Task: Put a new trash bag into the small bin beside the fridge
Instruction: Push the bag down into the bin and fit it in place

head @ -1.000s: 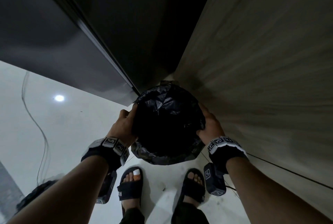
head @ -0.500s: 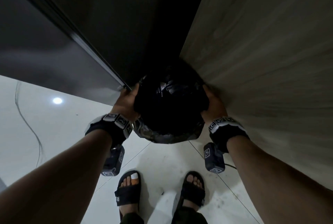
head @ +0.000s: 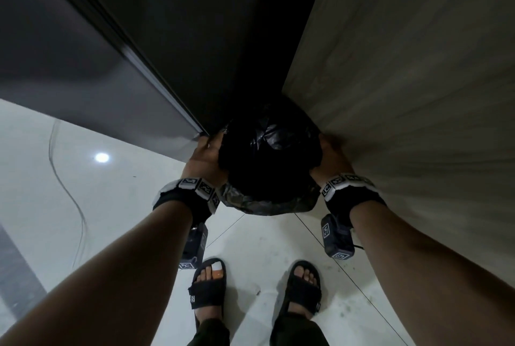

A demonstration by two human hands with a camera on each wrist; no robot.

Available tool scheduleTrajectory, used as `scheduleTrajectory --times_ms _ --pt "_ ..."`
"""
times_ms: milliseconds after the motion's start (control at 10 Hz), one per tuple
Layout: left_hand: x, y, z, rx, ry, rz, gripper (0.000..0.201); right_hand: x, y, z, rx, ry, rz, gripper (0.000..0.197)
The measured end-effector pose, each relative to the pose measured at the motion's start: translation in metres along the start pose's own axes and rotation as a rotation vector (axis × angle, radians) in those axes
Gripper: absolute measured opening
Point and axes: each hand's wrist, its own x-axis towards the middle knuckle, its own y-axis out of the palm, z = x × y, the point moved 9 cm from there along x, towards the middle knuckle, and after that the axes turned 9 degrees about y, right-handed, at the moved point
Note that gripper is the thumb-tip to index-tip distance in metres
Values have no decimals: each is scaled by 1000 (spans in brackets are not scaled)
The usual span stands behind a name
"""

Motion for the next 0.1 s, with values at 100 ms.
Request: scheduleTrajectory --times_ms 100 --pt "-7 -18 -5 35 -65 6 74 -20 -14 9 -14 -12 5 78"
